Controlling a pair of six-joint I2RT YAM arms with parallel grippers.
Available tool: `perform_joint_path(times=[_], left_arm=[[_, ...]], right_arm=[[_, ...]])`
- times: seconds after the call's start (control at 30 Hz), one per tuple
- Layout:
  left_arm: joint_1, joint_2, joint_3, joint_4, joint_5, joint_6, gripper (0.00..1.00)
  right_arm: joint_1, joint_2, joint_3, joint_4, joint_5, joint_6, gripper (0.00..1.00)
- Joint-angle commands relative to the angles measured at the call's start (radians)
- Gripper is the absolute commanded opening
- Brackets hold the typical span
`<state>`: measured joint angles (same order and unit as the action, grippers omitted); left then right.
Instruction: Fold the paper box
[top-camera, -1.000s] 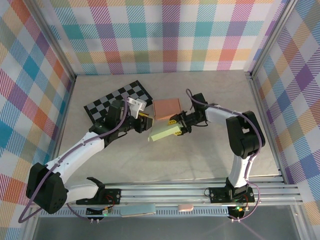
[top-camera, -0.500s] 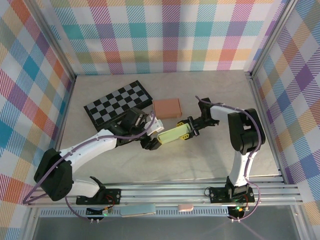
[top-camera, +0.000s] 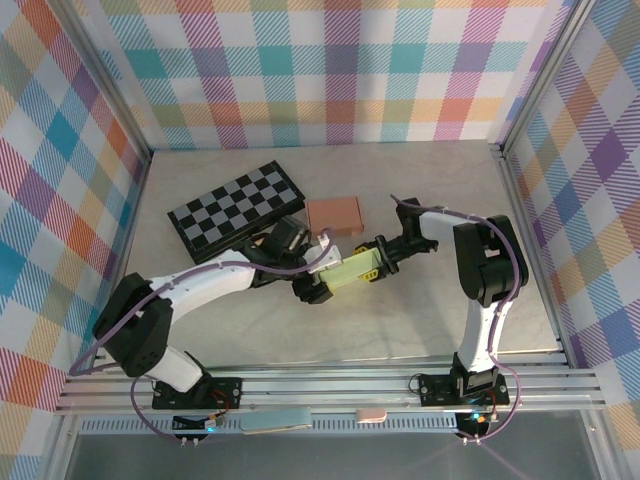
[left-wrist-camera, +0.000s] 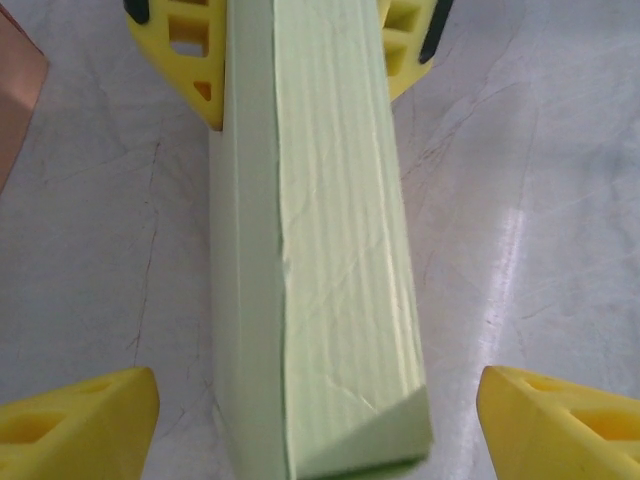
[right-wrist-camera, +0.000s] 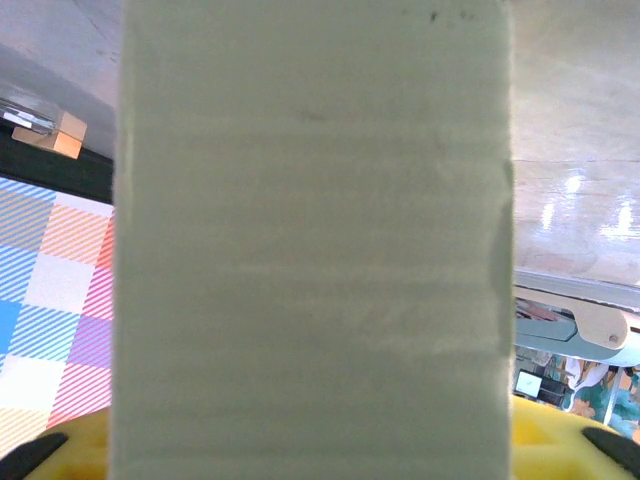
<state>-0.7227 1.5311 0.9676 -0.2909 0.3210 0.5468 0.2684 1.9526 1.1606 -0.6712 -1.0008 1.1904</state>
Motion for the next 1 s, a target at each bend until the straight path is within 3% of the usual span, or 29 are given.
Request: perform_joint_path(times=[0.0, 0.3, 0.6, 0.77, 0.97], left_arm=[[-0.013, 0.033, 0.016, 0.086, -0.054, -0.002, 0.81], [-0.039, 0.090, 0.025, 0.167, -0.141, -0.033, 0.71], [-0.046, 0.098, 0.028, 0.196, -0.138, -0.082, 0.57], [-0.047, 0.093, 0.036, 0.159, -0.110, -0.083, 0.46], [-0.044, 0.086, 0.039, 0.119, -0.074, -0.075, 0.43]], right_arm=[[-0.008, 0.009, 0.020, -0.021, -0.023, 0.005, 0.47], [-0.018, 0.005, 0.010, -0.016, -0.018, 0.012, 0.48], [-0.030, 0.002, 0.004, -0.009, -0.014, 0.026, 0.50], [-0.050, -0.009, 0.011, -0.039, 0.005, -0.008, 0.58], [-0.081, -0.060, 0.098, -0.182, 0.083, -0.155, 0.71]])
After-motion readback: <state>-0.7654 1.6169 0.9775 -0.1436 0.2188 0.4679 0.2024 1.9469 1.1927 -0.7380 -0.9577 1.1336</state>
